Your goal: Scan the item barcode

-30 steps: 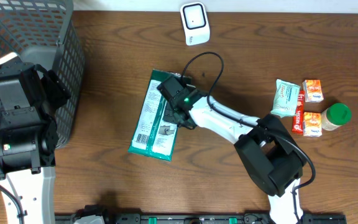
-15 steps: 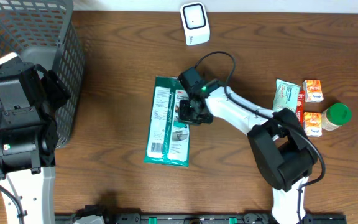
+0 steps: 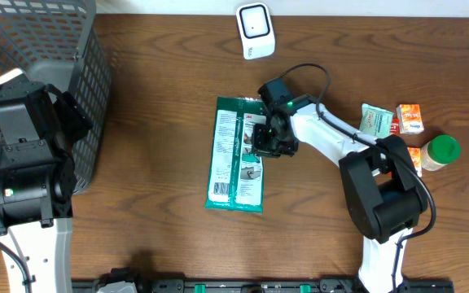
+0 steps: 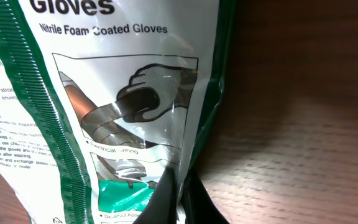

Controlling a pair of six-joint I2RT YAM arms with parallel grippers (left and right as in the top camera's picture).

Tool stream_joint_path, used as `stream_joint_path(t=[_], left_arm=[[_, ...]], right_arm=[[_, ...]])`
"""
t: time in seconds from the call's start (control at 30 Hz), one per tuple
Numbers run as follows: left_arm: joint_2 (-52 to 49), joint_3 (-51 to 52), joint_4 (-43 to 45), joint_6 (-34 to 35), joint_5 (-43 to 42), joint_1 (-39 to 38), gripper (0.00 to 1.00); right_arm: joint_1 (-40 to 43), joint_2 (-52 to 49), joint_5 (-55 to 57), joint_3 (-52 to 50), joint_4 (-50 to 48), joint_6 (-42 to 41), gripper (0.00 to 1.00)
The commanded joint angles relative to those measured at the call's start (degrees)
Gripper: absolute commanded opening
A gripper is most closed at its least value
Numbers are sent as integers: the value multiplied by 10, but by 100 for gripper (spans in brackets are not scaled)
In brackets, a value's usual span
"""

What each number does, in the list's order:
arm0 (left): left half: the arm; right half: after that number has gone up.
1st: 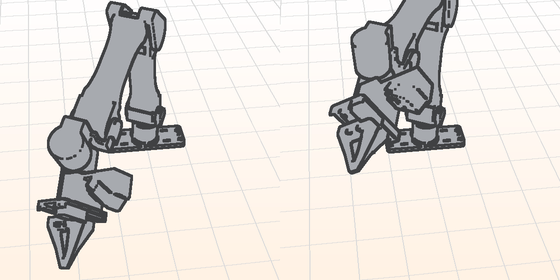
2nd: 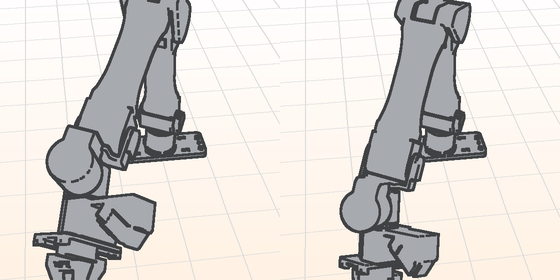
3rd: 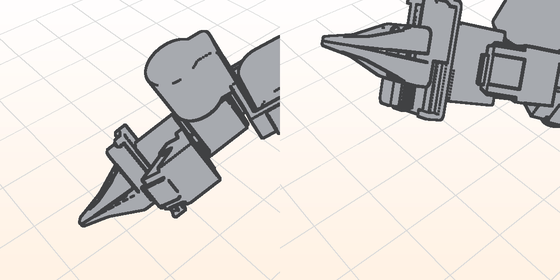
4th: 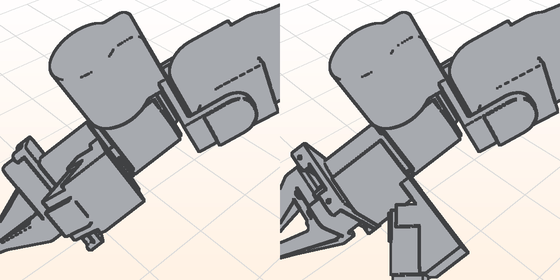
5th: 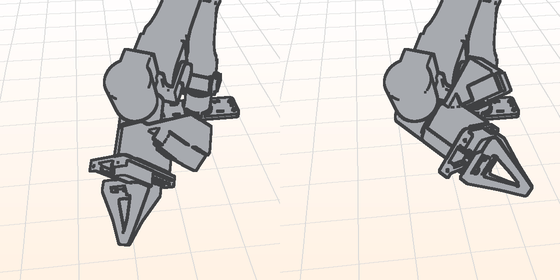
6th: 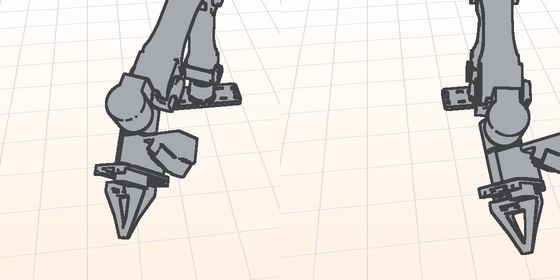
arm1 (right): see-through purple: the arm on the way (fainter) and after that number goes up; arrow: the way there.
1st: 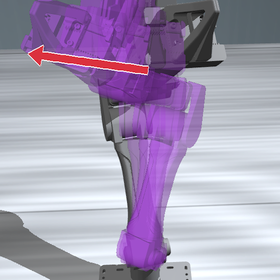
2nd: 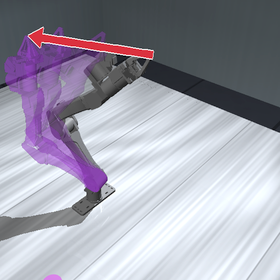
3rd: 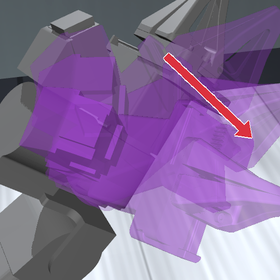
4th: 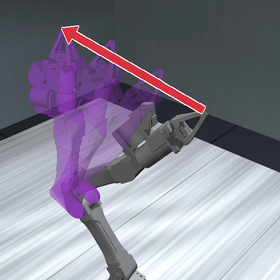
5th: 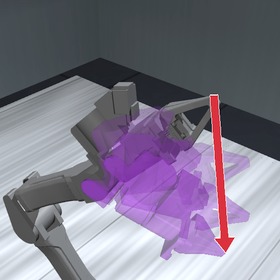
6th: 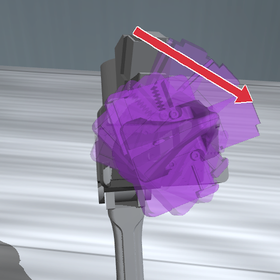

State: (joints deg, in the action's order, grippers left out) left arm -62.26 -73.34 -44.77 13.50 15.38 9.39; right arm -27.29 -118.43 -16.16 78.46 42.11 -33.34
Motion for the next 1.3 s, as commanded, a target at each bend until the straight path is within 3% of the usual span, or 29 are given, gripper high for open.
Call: stream_joint_path(t=[0.0,0.43,0.47,0.6,0.63,1.27], left_arm=[[0,-9,0,3,8,3,84],[0,-9,0,3,8,3,84],[0,-9,0,3,8,3,84],[0,-9,0,3,8,3,84],[0,-9,0,3,8,3,84],[0,-9,0,3,8,3,84]], right_arm=[[9,-20,38,-20,-5,9,5],[-16,-20,36,-21,-8,8,12],[-17,-20,36,-21,-8,8,15],[-19,-20,21,-20,-12,8,43],[-19,-20,21,-21,-12,8,46],[-20,-20,21,-21,-16,8,51]])
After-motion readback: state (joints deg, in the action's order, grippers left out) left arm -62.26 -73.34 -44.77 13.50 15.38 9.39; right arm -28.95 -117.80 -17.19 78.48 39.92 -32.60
